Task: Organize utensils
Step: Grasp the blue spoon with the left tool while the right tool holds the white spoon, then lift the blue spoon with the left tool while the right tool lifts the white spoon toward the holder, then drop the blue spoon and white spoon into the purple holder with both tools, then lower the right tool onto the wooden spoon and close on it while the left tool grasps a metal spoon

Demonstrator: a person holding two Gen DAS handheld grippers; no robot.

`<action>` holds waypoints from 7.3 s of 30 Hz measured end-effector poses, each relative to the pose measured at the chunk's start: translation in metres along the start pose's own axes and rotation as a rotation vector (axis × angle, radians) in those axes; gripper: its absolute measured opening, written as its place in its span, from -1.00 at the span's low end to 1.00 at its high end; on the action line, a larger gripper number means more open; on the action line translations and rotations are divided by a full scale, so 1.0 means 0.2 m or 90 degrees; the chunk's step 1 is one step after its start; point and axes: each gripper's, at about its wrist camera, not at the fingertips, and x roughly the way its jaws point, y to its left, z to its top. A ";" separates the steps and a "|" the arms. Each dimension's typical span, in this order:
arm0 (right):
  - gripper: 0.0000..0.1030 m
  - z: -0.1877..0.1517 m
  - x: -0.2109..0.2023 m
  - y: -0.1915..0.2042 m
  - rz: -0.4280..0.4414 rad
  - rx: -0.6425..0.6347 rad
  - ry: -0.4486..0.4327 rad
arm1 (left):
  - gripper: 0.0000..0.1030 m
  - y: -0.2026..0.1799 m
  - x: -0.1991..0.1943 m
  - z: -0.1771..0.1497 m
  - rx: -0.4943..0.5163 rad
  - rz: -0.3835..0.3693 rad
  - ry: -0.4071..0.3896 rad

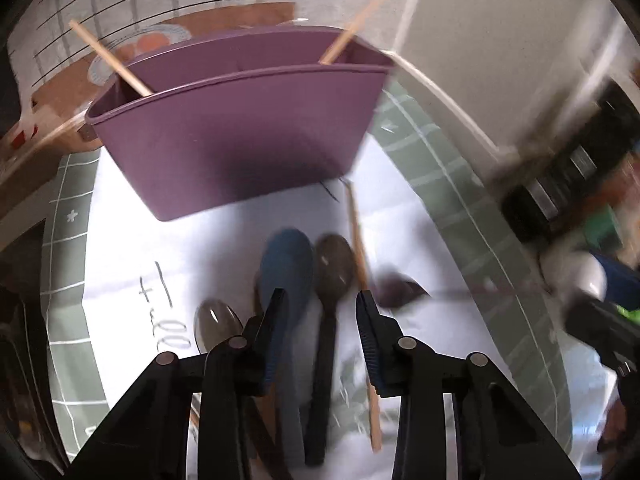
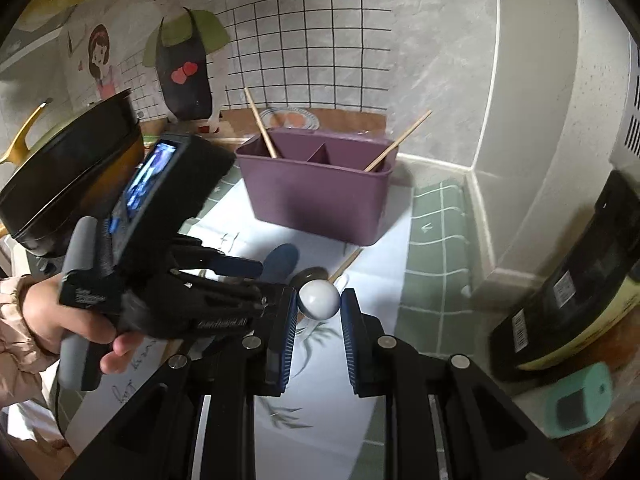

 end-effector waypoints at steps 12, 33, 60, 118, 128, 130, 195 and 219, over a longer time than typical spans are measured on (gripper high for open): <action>-0.61 0.06 0.05 -0.01 0.023 -0.019 0.009 | -0.47 0.13 0.11 0.09 -0.068 0.046 0.016; -0.61 0.10 -0.03 0.14 0.043 -0.046 0.063 | -0.87 0.30 -0.30 -0.15 -0.102 -0.059 -0.041; -0.62 0.06 0.01 0.00 0.054 -0.017 0.056 | -0.10 0.27 0.00 0.03 -0.092 0.026 0.030; -0.61 1.15 -0.73 0.24 -0.083 -0.135 -0.218 | -0.34 0.08 -1.59 0.61 -0.054 0.062 -0.541; -0.61 1.15 -0.27 -0.04 -0.043 -0.073 -0.134 | -0.34 0.23 -1.17 0.76 -0.106 0.038 -0.488; -0.61 1.13 -0.16 -0.07 -0.032 -0.060 -0.110 | -0.34 0.23 -1.08 0.77 -0.106 0.040 -0.480; -0.23 0.02 0.78 0.40 -0.039 0.047 0.162 | 0.26 0.45 -0.50 -0.78 -0.262 0.123 -0.018; -0.61 -0.18 0.33 0.08 0.011 0.078 0.134 | 0.12 0.38 -0.15 -0.12 -0.171 0.052 0.066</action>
